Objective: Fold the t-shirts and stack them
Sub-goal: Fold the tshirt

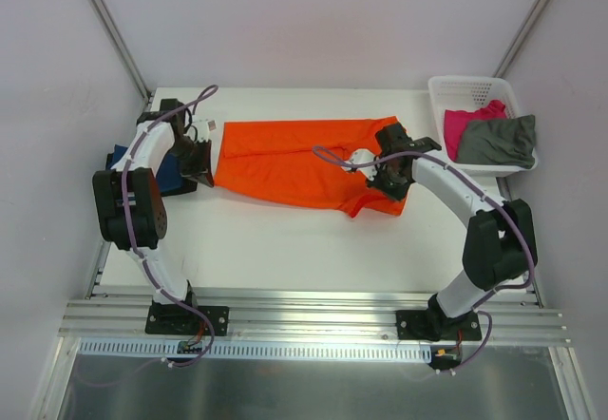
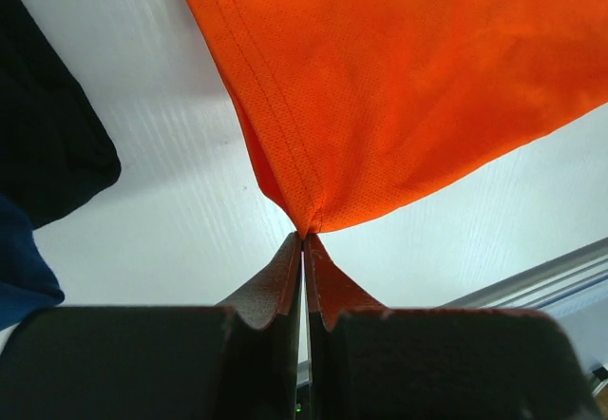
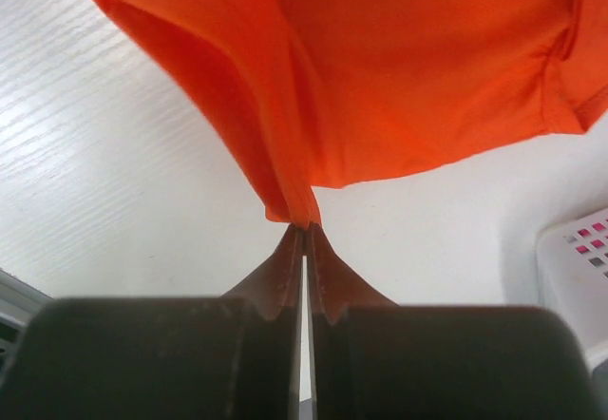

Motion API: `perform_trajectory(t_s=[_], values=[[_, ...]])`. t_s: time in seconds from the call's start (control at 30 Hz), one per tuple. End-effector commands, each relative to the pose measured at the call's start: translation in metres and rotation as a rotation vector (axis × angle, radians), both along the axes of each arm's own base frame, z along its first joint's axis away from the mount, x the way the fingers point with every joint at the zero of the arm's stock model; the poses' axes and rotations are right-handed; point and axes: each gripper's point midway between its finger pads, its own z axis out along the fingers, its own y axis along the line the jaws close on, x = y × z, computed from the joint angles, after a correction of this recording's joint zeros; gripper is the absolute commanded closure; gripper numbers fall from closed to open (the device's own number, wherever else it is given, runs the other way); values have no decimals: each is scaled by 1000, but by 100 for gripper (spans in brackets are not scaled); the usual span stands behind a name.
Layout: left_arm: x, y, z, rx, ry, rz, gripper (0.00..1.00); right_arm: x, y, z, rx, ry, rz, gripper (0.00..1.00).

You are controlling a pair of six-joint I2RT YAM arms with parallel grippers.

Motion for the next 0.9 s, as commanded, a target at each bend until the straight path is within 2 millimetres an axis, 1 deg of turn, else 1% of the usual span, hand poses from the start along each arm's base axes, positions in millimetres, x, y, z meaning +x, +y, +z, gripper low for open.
perform_trajectory(t_s=[0.0, 0.03, 0.1, 0.13, 0.23, 0.27, 0.3, 0.33, 0.37, 0.4, 0.43, 0.47, 0.5, 0.53, 0.57, 0.6, 0.67, 0.7, 0.73, 0.77, 0.8, 0.83, 0.87], values=[[2, -3, 20, -17, -21, -9, 100, 15, -5, 27, 13, -79, -16, 99], [6, -3, 22, -17, -29, -11, 100, 21, -4, 33, 22, -101, -19, 100], [11, -2, 27, -16, -44, -14, 100, 28, -6, 35, 24, -111, -29, 99], [14, -2, 27, -15, -45, -15, 100, 36, -10, 42, 4, -139, -41, 99], [24, -2, 31, -22, -55, -17, 100, 51, -15, 44, -2, -149, -66, 99], [27, -3, 32, -26, -56, -20, 100, 61, -17, 52, -1, -174, -78, 99], [30, -3, 33, -28, -57, -22, 100, 66, -18, 54, -1, -181, -87, 100], [36, -3, 33, -30, -60, -21, 100, 71, -18, 51, -3, -177, -92, 99], [40, -3, 34, -31, -63, -22, 100, 82, -19, 59, 1, -205, -103, 99], [47, -3, 35, -38, -71, -23, 100, 86, -19, 59, -2, -205, -103, 99], [51, -4, 36, -43, -71, -23, 100, 93, -19, 56, -7, -205, -103, 99], [54, -5, 35, -46, -71, -24, 100, 102, -18, 60, -10, -224, -106, 99], [62, -5, 34, -47, -77, -26, 100, 108, -18, 60, -15, -232, -100, 99], [66, -5, 33, -47, -78, -27, 100, 115, -18, 52, -28, -220, -102, 99], [70, -6, 30, -46, -75, -30, 100, 120, -19, 51, -36, -226, -104, 99], [77, -7, 28, -46, -80, -33, 100, 131, -18, 57, -34, -253, -108, 99], [84, -7, 25, -44, -83, -37, 100, 144, -20, 49, -54, -250, -116, 99], [90, -7, 21, -44, -81, -37, 100, 157, -20, 55, -49, -280, -126, 99], [92, -7, 18, -43, -78, -37, 100, 164, -21, 56, -56, -290, -132, 99], [98, -6, 20, -43, -94, -38, 100, 171, -21, 46, -68, -280, -134, 99], [101, -7, 13, -42, -83, -40, 100, 177, -22, 45, -72, -287, -139, 99], [104, -8, 13, -44, -86, -42, 100, 190, -23, 56, -71, -324, -148, 99], [106, -8, 10, -42, -84, -43, 100, 197, -23, 44, -84, -311, -151, 99]])
